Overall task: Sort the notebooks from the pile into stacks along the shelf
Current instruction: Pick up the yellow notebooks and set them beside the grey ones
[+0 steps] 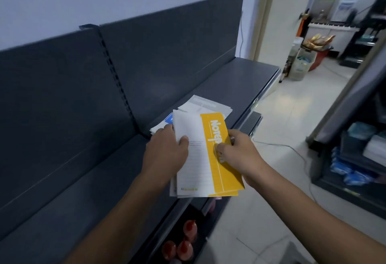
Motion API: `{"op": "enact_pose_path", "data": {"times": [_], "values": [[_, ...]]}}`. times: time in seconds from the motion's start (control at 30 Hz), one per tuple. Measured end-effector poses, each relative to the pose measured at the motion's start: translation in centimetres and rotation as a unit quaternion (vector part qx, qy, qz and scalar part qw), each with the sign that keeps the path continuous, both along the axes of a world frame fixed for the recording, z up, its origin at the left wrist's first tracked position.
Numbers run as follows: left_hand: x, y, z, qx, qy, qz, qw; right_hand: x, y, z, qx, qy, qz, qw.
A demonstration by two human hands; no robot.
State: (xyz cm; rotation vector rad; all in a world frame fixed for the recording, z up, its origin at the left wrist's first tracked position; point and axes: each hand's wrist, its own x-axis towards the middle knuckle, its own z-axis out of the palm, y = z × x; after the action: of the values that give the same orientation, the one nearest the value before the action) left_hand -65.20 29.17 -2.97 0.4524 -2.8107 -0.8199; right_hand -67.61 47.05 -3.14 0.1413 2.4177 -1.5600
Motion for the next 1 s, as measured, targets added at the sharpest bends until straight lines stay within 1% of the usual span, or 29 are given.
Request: {"op": "enact_pose_path", "data": {"times": [0.1, 0.2, 0.43, 0.7, 0.8, 1.0], "values": [[-3.4, 1.6, -0.3, 0.011, 0.004, -0.026, 1.000, -2.5, 1.4, -0.2, 0.006, -0.002, -0.028, 1.000], [-6.6, 3.3, -0.7, -0.005, -0.003, -0.044, 0.999, -4.8, 3.0, -0.5, 0.018, -0.008, -0.050, 0.999], [-14.0, 8.1, -1.0, -0.011, -0.007, -0.075, 0.997, -11.5, 7.9, -0.6, 0.030, -0.014, -0.063, 0.997], [-22.3, 15.6, -1.6, -0.013, -0.023, -0.031, 0.999, -20.8, 15.6, -0.9, 0.054, 0.019, -0.019, 0.998], [-24.7, 18.1, -1.5, 0.005, -0.024, -0.013, 1.000, -24.1, 18.1, -1.1, 0.060, 0.024, -0.002, 0.998], [-29.9, 20.1, -0.9, 0.016, -0.022, 0.033, 0.999, -31.1, 19.9, -0.4, 0.052, 0.030, 0.041, 0.997]]}}
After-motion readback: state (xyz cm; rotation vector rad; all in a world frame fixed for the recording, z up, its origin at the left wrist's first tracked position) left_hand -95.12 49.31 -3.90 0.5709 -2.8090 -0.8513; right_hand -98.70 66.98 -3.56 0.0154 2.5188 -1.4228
